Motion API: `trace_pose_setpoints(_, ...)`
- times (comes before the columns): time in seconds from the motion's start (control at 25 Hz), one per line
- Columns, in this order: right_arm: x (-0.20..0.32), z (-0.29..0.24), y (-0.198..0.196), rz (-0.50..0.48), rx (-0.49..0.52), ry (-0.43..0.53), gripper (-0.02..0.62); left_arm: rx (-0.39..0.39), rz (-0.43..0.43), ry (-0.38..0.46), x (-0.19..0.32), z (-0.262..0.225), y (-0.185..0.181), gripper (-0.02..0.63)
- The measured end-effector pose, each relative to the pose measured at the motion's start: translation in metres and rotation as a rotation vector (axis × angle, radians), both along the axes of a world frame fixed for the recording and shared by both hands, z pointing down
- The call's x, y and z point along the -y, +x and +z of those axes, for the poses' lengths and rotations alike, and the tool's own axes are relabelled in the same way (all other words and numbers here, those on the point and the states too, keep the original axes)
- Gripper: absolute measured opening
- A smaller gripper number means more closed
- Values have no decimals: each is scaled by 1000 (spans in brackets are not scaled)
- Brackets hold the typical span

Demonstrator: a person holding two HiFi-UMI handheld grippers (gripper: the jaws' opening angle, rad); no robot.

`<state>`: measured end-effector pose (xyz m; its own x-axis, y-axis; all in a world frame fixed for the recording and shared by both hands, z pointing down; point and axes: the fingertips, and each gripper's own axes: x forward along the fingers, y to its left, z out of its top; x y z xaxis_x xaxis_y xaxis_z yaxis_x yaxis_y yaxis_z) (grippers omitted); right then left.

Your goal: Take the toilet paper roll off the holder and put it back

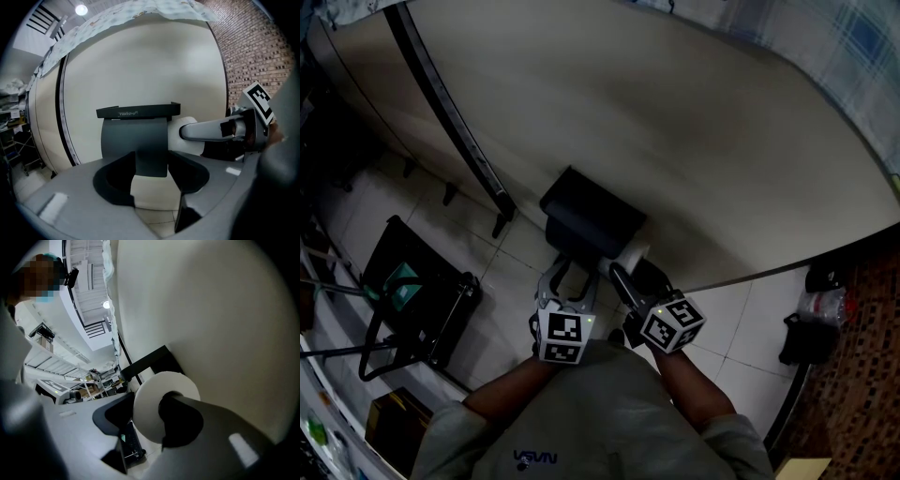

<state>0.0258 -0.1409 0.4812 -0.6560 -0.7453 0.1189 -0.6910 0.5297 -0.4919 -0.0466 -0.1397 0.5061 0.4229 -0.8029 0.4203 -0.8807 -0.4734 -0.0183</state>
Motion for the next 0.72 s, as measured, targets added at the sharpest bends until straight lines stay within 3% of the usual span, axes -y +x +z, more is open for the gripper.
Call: trace_pose_setpoints(0.72,6,6,-20,-123,29,-35,189,-24,12,-16,9,3,7,213)
